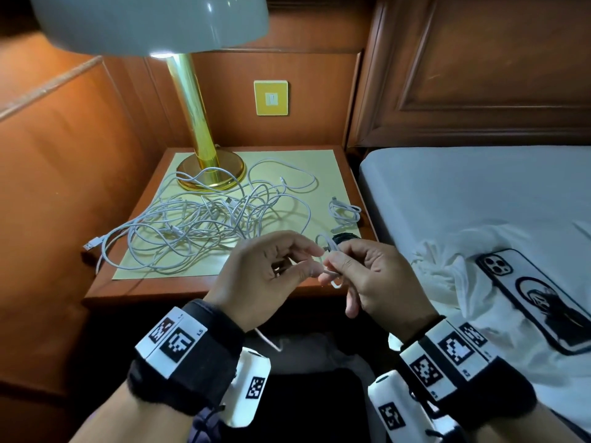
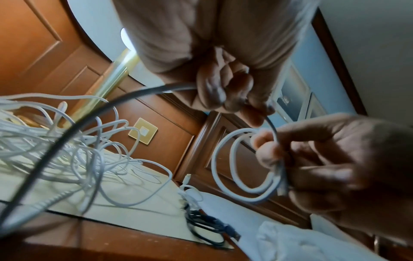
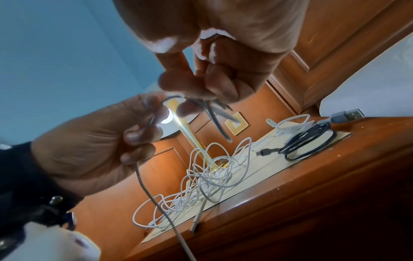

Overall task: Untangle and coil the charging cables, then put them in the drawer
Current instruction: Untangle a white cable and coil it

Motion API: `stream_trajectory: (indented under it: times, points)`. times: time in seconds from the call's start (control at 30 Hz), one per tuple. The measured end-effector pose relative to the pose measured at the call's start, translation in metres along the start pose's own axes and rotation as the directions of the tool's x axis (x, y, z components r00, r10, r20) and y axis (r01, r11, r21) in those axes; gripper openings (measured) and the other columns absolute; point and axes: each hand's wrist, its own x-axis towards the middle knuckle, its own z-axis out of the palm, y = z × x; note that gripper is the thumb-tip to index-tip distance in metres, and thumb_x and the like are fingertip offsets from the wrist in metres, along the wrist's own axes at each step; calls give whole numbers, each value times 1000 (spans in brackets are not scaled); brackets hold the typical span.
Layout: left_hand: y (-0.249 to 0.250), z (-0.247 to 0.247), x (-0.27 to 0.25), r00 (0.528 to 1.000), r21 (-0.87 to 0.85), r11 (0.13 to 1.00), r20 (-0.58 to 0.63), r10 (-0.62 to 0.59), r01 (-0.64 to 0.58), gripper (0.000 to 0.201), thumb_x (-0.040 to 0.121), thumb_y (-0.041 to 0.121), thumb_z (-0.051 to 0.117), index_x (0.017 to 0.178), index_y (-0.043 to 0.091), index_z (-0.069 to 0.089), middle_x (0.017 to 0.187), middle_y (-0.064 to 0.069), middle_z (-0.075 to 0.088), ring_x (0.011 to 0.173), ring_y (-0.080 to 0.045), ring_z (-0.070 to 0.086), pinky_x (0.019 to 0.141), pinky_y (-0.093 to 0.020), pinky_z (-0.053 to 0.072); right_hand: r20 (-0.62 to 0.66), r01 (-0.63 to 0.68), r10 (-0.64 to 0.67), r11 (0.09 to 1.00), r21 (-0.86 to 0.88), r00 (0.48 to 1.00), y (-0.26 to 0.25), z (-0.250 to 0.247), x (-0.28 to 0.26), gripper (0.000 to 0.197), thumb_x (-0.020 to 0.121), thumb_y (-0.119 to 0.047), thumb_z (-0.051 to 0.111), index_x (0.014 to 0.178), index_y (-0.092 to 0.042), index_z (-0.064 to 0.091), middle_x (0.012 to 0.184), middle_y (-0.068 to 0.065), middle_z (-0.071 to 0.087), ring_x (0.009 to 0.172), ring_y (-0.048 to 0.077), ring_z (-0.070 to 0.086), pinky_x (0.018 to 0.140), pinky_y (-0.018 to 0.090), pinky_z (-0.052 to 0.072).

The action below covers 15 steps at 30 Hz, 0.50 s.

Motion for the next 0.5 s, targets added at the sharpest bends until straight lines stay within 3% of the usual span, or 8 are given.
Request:
stream_trajectory:
  times: [0.07,0.13,0.23,0.3,0.37,0.43,0.5]
  points:
    - [-7,-1,2,999,39,999,-30,-31,33,16,80,22,82,92,23,71,78,3,68,62,-18,63,64,-34,53,0,-66,67,994,82,998,1,0,2,26,99,-18,59,78,-5,66,69,8,71,34,13,46,39,23,38]
    - [-10,-3,3,999,108,994,-47,-6,11,25,76,35,80,93,20,69,78,5,61,51,-9,48,55,-18,40,25,-120,117,985,123,993,2,1,3,27,99,-14,58,75,-4,64,64,12,64,36,7,42,37,17,30]
    - [-10,-4,4,999,168,985,-22,47,-43,32,78,40,76,101,19,68,91,6,60,53,-13,50,56,-9,36,138,-201,176,960,197,975,0,3,3,30,102,-14,53,73,-9,58,58,4,51,46,14,34,46,28,21]
    - [-13,-5,4,999,223,974,-6,36,-34,39,81,44,71,111,20,69,103,11,64,65,-15,56,62,-8,38,200,-256,208,933,255,957,-3,3,3,31,104,-13,47,73,-10,54,56,-1,45,48,13,32,48,29,22]
    - [-16,-3,4,999,230,973,31,-10,3,45,84,49,65,120,23,69,104,20,68,76,-8,59,71,-10,42,229,-292,227,904,311,947,-8,2,1,30,104,-13,45,75,-11,52,56,-2,41,48,12,31,45,28,25]
    - [-17,-1,4,994,125,991,81,-66,56,46,86,48,61,123,22,69,100,17,74,88,-2,66,83,-17,48,250,-307,227,884,352,941,-12,0,-1,29,104,-14,43,76,-11,49,57,-1,38,46,10,29,43,26,26]
    - [-15,0,6,990,59,994,98,-97,92,43,86,46,59,118,19,70,86,11,76,85,-7,69,84,-22,51,265,-318,231,878,358,936,-15,-2,-2,28,104,-15,41,77,-10,48,58,1,37,41,9,27,43,26,26]
